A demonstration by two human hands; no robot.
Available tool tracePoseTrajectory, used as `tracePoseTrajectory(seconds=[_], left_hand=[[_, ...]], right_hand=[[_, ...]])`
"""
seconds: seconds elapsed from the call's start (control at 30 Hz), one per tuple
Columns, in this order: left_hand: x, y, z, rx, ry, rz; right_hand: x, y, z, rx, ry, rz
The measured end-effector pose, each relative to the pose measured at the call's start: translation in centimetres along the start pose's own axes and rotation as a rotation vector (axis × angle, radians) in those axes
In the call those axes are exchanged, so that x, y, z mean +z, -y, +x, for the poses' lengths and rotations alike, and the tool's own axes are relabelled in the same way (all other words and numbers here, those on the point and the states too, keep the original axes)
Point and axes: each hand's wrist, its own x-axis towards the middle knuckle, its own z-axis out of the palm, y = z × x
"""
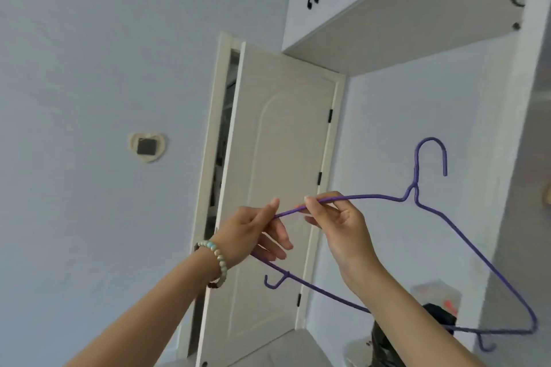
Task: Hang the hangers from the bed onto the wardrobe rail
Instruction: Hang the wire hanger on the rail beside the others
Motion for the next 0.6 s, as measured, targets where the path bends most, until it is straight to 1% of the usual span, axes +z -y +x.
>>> tracePoseTrajectory(seconds=[0.13, 0.27, 0.47, 0.6], left_hand=[[7.5, -3.0, 3.3, 0.077, 0.106, -0.036], [15.3, -5.5, 5.9, 0.122, 0.194, -0.073], [27.1, -8.5, 9.2, 0.153, 0.248, -0.151], [34.4, -10.5, 10.7, 0.183, 0.275, -0.221]], right_hand=[[-7.8, 2.6, 0.0, -0.062, -0.108, -0.018], [-16.0, 4.4, -0.2, -0.071, -0.201, -0.071], [-27.4, 6.6, -0.5, -0.071, -0.347, -0.071], [-34.2, 7.9, -0.5, -0.106, -0.441, -0.094]])
